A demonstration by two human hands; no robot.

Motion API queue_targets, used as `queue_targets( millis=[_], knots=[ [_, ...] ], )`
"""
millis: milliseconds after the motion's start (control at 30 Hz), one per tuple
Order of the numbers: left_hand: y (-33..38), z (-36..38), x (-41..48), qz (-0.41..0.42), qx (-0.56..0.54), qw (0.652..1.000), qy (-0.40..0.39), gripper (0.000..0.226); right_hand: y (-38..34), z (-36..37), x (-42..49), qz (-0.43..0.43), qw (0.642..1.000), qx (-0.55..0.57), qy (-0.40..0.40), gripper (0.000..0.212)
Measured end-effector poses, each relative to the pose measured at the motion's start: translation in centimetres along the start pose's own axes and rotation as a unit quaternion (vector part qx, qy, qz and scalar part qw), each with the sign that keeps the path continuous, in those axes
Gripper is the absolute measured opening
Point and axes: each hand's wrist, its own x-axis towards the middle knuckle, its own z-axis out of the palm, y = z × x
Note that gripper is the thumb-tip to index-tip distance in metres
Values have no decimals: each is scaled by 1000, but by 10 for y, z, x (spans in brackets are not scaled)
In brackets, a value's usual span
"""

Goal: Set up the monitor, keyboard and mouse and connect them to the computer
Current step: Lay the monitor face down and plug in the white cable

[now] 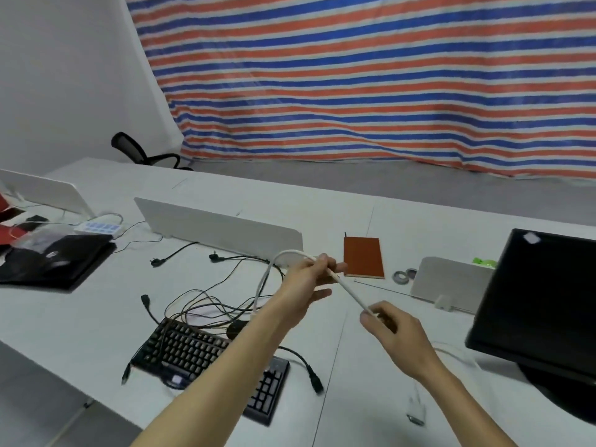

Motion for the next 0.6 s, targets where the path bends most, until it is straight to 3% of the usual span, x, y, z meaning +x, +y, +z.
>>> queue_targets(
  millis=[67,167,333,467,600],
  knots=[
    [-8,16,1,-9,-10,999,-32,15,-13,-1,-4,-17,997,31,64,35],
    [-5,17,9,-38,-202,978,34,11,-11,-8,-11,6,987,34,154,52],
    [-35,15,32,-105,-349,927,88,27,53,-22,-55,119,982,40,139,58],
    [-71,24,41,-167,-324,925,108,28,98,-31,-117,224,970,39,88,61],
    [-112,48,42,-198,-229,946,116,24,131,-35,-167,306,945,38,110,56]
  ],
)
